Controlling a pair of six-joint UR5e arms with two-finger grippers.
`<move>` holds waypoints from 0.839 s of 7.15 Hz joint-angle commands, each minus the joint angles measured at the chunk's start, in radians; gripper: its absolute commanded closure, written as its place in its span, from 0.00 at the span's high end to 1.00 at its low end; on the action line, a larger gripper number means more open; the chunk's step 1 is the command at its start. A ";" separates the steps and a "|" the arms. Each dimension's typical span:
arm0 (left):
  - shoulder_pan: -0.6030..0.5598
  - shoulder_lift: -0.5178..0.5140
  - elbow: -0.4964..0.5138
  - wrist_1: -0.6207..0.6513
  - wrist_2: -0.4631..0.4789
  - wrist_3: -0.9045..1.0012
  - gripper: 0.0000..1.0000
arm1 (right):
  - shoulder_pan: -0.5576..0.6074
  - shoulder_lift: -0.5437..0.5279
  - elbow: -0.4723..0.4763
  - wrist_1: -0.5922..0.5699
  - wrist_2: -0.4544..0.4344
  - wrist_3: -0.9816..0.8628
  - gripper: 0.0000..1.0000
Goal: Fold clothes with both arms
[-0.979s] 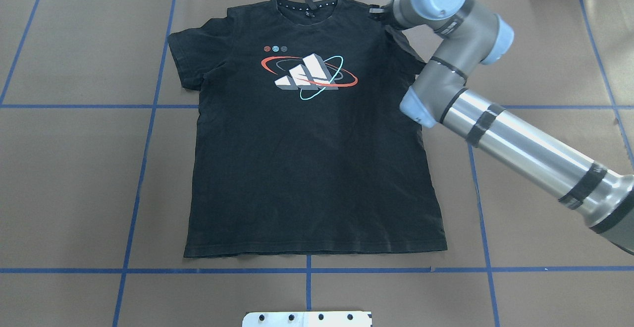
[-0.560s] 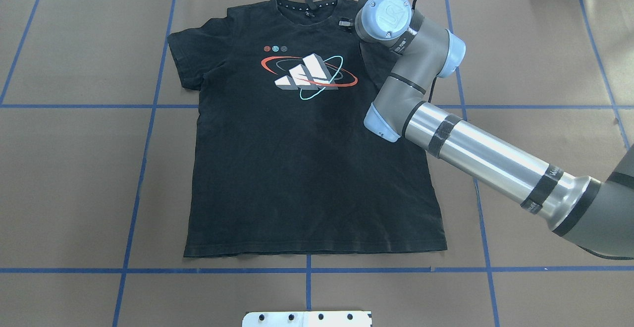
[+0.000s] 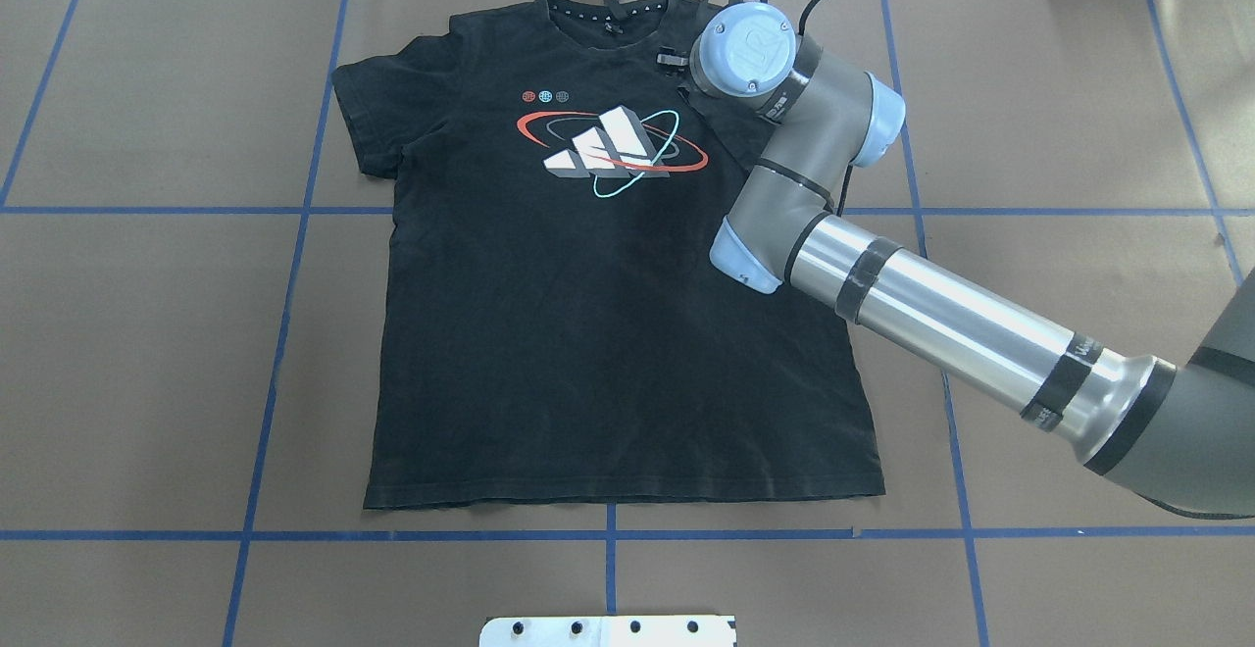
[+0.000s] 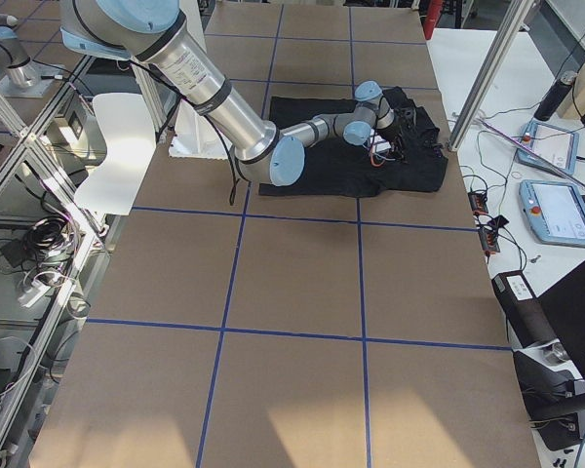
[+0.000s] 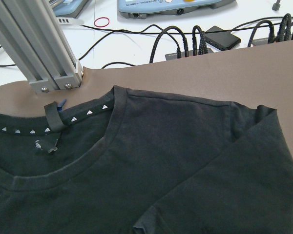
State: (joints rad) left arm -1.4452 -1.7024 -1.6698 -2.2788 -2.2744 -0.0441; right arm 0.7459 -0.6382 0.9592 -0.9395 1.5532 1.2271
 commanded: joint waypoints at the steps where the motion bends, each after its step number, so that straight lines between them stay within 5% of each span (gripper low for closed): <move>1: 0.044 -0.029 0.008 -0.001 0.006 -0.079 1.00 | 0.091 -0.041 0.175 -0.199 0.187 -0.108 1.00; 3: 0.130 -0.121 0.059 -0.039 0.098 -0.341 1.00 | 0.206 -0.253 0.449 -0.300 0.345 -0.288 1.00; 6: 0.316 -0.339 0.372 -0.201 0.275 -0.564 1.00 | 0.389 -0.545 0.649 -0.288 0.564 -0.582 1.00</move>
State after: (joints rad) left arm -1.1882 -1.9593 -1.4303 -2.4083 -2.0659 -0.5295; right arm 1.0628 -1.0645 1.5384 -1.2344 2.0272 0.7709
